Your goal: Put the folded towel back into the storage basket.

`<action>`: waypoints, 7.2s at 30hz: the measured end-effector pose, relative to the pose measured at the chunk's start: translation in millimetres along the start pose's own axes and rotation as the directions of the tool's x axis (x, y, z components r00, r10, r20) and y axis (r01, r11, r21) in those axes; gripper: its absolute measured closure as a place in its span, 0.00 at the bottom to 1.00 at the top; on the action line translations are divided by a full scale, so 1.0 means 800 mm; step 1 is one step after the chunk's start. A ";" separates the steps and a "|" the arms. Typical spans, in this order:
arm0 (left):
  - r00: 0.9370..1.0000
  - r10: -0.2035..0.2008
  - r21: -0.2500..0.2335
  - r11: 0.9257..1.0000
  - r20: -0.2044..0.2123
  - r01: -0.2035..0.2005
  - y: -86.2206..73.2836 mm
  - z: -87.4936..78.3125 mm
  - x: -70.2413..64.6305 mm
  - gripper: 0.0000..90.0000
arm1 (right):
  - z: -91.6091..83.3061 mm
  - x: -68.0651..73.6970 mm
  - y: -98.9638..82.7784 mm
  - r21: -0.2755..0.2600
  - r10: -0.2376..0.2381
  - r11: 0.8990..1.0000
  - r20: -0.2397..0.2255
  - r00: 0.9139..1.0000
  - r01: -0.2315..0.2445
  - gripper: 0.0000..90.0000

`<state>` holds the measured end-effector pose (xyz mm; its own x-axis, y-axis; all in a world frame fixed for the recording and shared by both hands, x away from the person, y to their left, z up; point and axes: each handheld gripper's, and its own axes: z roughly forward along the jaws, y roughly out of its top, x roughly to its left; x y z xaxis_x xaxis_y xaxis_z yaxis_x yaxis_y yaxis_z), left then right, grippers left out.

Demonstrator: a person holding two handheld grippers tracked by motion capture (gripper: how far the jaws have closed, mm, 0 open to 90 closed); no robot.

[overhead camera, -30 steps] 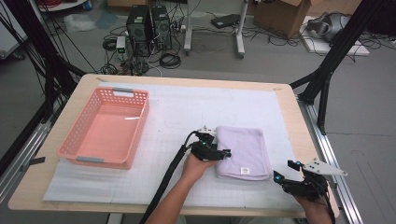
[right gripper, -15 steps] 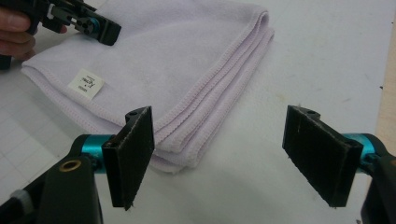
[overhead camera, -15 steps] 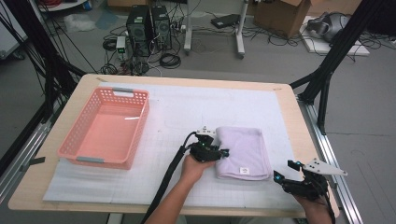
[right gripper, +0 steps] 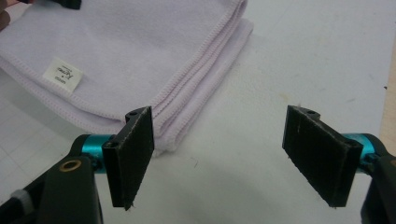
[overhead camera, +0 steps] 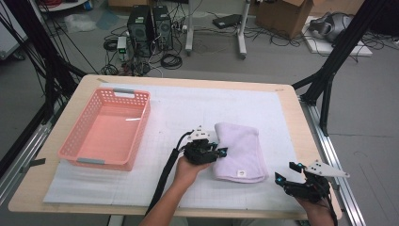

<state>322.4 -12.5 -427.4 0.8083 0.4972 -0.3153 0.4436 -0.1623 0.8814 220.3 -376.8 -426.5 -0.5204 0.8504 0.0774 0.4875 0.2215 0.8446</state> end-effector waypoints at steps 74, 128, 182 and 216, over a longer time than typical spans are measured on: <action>0.956 0.291 -0.345 0.895 -0.028 -0.283 0.083 -0.222 0.003 0.82 | 0.012 0.014 0.012 -0.015 -0.021 1.000 -0.009 1.000 0.021 0.27; 0.968 0.198 -0.403 0.882 -0.151 -0.243 0.085 -0.406 0.128 0.82 | 0.024 0.025 0.020 -0.003 -0.019 1.000 0.009 1.000 0.019 0.27; 0.946 -0.211 -0.185 0.968 -0.246 0.167 0.008 -0.394 0.231 0.69 | 0.029 0.034 0.019 0.017 -0.040 0.999 0.016 0.999 0.040 0.27; 0.699 0.002 0.263 0.927 -0.715 0.266 0.011 -0.334 0.210 0.43 | 0.029 0.038 0.021 0.015 -0.046 0.999 0.003 0.999 0.046 0.27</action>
<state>358.9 297.3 -379.0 0.2894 0.9566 0.0333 0.7283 -0.2426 0.6409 229.3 -336.4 -422.2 -0.5407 0.8404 0.0367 0.4734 0.2679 0.8392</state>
